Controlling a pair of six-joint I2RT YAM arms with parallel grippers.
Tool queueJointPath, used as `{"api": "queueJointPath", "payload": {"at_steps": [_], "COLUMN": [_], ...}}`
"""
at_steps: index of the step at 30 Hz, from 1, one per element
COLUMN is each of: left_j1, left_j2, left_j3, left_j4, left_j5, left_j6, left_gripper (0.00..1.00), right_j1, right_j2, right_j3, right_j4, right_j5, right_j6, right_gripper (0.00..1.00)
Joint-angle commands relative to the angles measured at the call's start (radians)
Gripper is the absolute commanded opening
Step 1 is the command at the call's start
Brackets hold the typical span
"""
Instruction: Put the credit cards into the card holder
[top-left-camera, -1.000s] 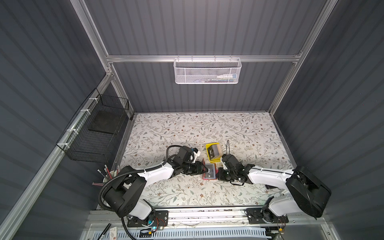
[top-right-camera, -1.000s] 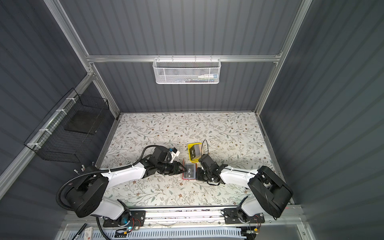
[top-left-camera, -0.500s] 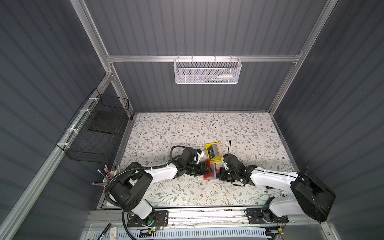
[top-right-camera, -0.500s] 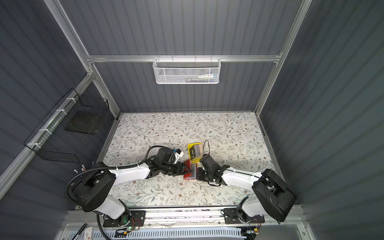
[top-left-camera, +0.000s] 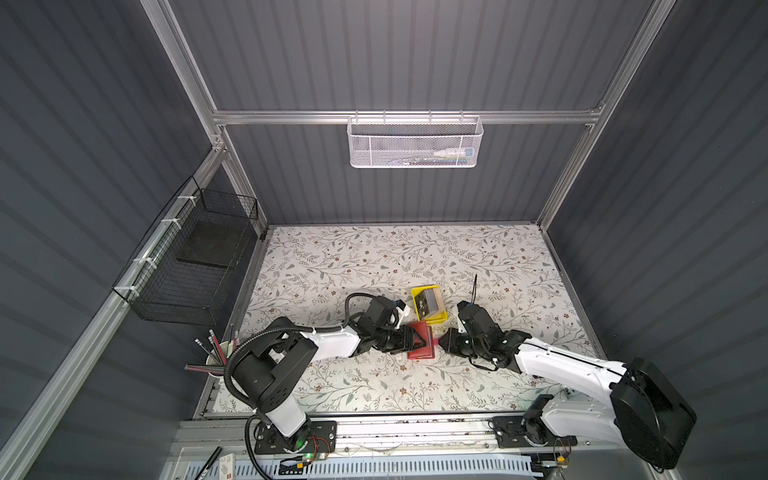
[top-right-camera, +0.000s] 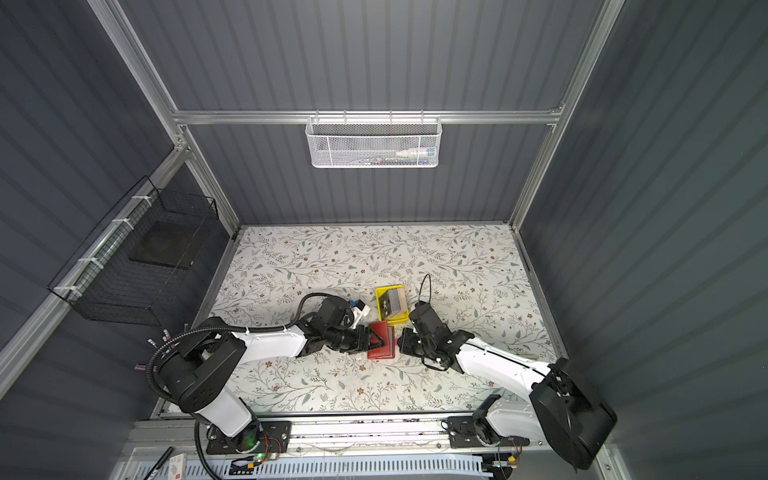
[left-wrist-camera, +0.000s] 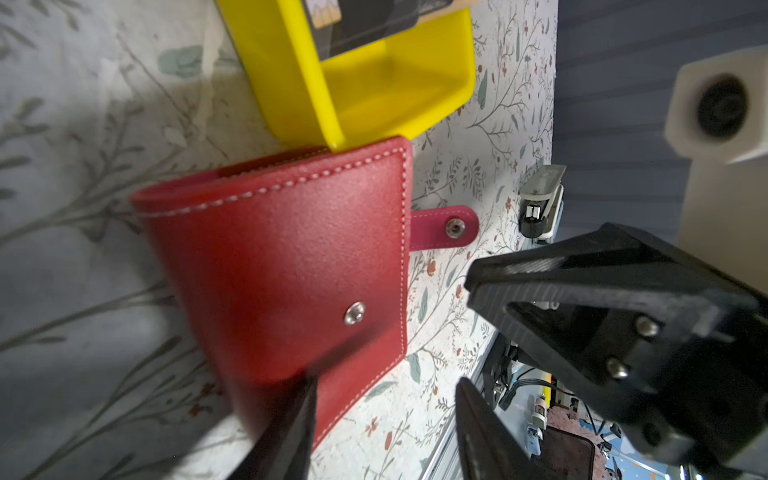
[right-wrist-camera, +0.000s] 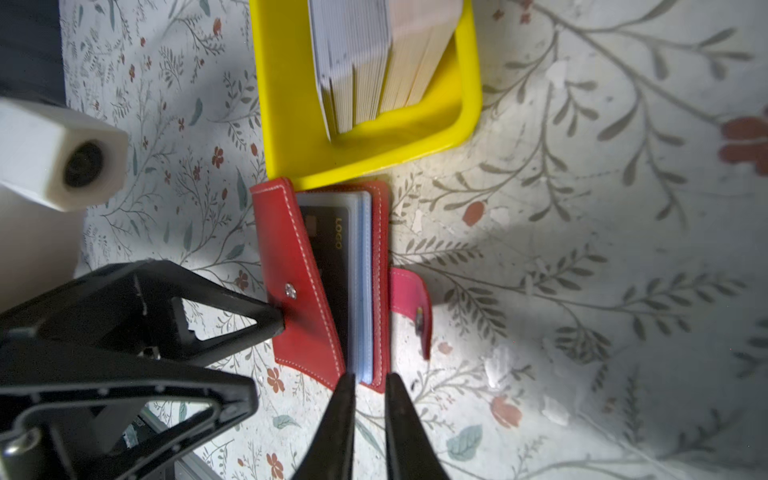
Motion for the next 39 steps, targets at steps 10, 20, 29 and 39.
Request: {"api": "queueJointPath", "payload": {"at_steps": [10, 20, 29, 39], "left_j1": [-0.051, -0.091, -0.092, -0.092], "left_j2": [0.048, 0.071, 0.052, 0.044], "left_j3": [0.001, -0.030, -0.021, -0.016], "left_j4": [-0.003, 0.047, 0.015, 0.019], "left_j5": [-0.025, -0.030, -0.041, -0.044], "left_j6": [-0.016, -0.046, -0.028, -0.033], "left_gripper": [0.48, 0.46, 0.45, 0.44], "right_j1": [-0.034, -0.091, -0.123, -0.142], "right_j2": [0.004, 0.031, 0.073, 0.111], "right_j3": [0.034, 0.058, 0.087, 0.109], "right_j4": [-0.061, -0.112, -0.109, -0.111], "right_j5": [-0.038, -0.078, -0.108, -0.095], "right_j6": [-0.028, -0.049, -0.078, -0.106], "right_gripper": [0.23, 0.25, 0.22, 0.15]}}
